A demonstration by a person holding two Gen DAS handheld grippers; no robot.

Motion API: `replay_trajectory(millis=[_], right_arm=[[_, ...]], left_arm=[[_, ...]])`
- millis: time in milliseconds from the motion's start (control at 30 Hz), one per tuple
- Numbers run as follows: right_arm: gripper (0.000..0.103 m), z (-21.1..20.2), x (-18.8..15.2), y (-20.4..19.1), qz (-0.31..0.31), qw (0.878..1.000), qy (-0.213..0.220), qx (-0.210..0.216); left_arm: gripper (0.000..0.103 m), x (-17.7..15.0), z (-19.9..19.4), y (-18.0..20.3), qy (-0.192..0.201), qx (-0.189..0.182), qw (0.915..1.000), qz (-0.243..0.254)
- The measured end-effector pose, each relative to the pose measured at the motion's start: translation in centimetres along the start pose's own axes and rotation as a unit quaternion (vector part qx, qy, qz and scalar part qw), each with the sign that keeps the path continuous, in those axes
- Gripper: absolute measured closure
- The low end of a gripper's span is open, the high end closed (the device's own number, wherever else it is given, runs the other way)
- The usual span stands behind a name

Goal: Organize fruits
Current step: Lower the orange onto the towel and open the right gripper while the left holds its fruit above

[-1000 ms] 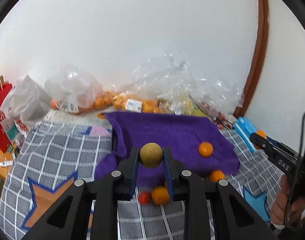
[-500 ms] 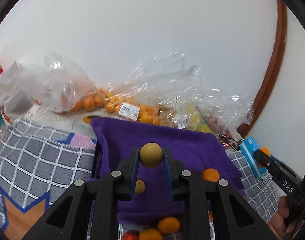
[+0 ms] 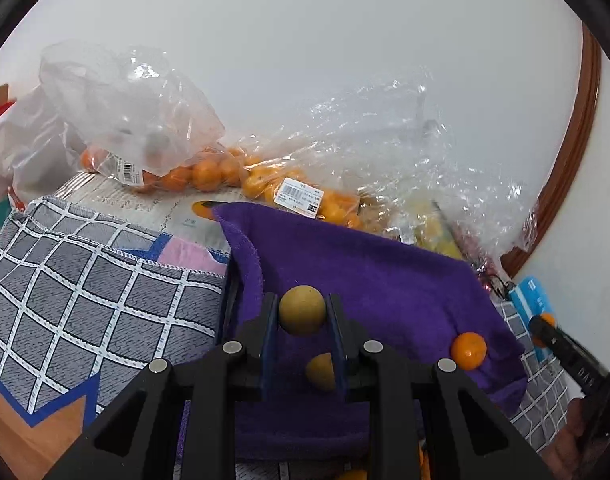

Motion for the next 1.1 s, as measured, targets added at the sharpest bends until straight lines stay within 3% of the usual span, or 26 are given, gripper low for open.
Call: replay_trajectory(millis=[233, 600, 1100], right_arm=[[0.070, 2.0, -1.1, -0.1, -0.004, 1.000, -0.026, 0.000], [0.070, 4.1, -2.6, 0.2, 0.015, 0.997, -0.075, 0.011], [0.070, 4.8, -3.0, 0.3, 0.014, 0.996, -0.086, 0.007]], left_arm=[[0.080, -0.1, 0.5, -0.5, -0.002, -0.017, 0.9998, -0.013], [0.080, -0.6, 1.5, -0.5, -0.014, -0.010, 0.9998, -0.008], [0.080, -0.9, 2.4, -0.7, -0.032, -0.003, 0.9995, -0.007]])
Point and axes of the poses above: each gripper's, at about its wrist camera, not at the fingertips, and z roughly the way its jaws point, y to its right, x to its top, the point moved 4 cm from there along z, roughly the way its jaws point, and after that the axes turned 1 degree about y, right-handed, at the moved point
